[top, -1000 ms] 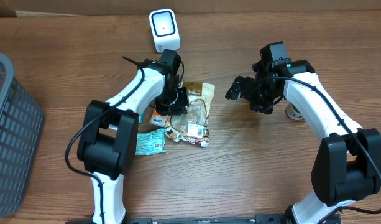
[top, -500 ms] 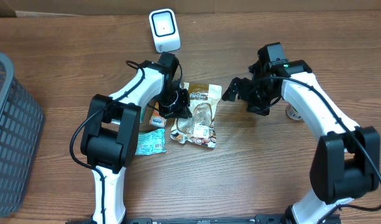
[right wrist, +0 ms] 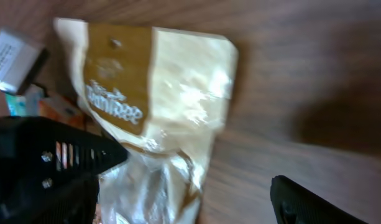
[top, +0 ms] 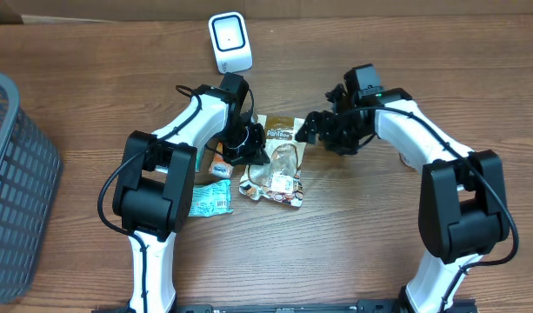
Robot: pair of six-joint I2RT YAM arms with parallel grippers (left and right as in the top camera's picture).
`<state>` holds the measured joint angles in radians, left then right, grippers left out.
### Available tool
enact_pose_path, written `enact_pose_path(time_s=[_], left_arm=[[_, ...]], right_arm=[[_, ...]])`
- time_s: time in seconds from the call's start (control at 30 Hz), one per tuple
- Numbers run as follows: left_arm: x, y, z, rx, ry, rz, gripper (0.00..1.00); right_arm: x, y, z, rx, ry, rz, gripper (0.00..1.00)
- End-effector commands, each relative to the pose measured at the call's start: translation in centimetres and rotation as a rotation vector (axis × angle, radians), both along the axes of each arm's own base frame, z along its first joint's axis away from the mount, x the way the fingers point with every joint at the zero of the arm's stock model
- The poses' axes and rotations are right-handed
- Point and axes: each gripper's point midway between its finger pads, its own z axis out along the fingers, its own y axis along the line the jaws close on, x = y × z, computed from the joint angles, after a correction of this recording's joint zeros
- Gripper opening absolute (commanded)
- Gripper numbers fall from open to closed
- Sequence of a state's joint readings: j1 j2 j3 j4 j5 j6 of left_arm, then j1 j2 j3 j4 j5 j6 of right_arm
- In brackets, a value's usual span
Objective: Scan the item barcode
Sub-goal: 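Grasp the clear PanTree bread bag with both grippers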
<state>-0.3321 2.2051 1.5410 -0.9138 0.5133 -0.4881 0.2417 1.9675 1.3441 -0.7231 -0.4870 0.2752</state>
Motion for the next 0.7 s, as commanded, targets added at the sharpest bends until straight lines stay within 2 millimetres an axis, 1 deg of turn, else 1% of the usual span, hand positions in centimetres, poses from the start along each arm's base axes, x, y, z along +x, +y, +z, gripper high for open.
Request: enact_pose_path(time_s=[0.0, 0.07, 0.17, 0.23, 0.3, 0.37, 0.4, 0.47, 0.53, 0.63, 0.67], left_arm=[[-0.9, 1.3, -3.4, 0.081, 0.033, -0.034, 0.04], [-0.9, 1.3, -3.4, 0.08, 0.03, -0.04, 0.04], [-1.0, 1.2, -3.4, 0.08, 0.03, -0.042, 0.04], [-0.9, 1.2, -3.4, 0.079, 0.029, -0.042, 0.04], [-1.0, 1.2, -3.4, 0.08, 0.029, -0.042, 0.04], [-1.0, 1.2, -3.4, 0.08, 0.029, -0.043, 0.04], [-1.0, 1.2, -3.3, 0.079, 0.029, -0.043, 0.04], [-1.0, 1.2, -3.4, 0.079, 0.029, -0.044, 0.04], [-1.0, 1.2, -3.4, 0.079, 0.029, -0.044, 0.04], [-1.0, 1.2, -3.4, 0.079, 0.028, -0.043, 0.04], [-1.0, 1.2, -3.4, 0.079, 0.029, -0.043, 0.04]], right_arm=[[0.8, 0.4, -1.5, -0.011, -0.025, 0.015, 0.87], [1.6, 0.6, -1.9, -0.007, -0.055, 0.014, 0.87], [2.4, 0.8, -2.7, -0.002, -0.077, 0.013, 0.87], [2.7, 1.0, -3.2, 0.009, -0.08, 0.016, 0.87], [2.7, 1.4, -3.4, 0.031, -0.077, 0.023, 0.86], [2.7, 1.5, -3.3, 0.04, -0.079, 0.026, 0.8], [2.7, 1.5, -3.3, 0.042, -0.079, 0.027, 0.76], [2.6, 1.8, -3.2, 0.05, -0.075, 0.028, 0.62], [2.4, 2.1, -3.2, 0.055, -0.062, 0.02, 0.53], [2.0, 2.9, -3.2, 0.061, -0.058, 0.039, 0.47], [1.9, 3.1, -3.2, 0.057, -0.057, 0.044, 0.41]])
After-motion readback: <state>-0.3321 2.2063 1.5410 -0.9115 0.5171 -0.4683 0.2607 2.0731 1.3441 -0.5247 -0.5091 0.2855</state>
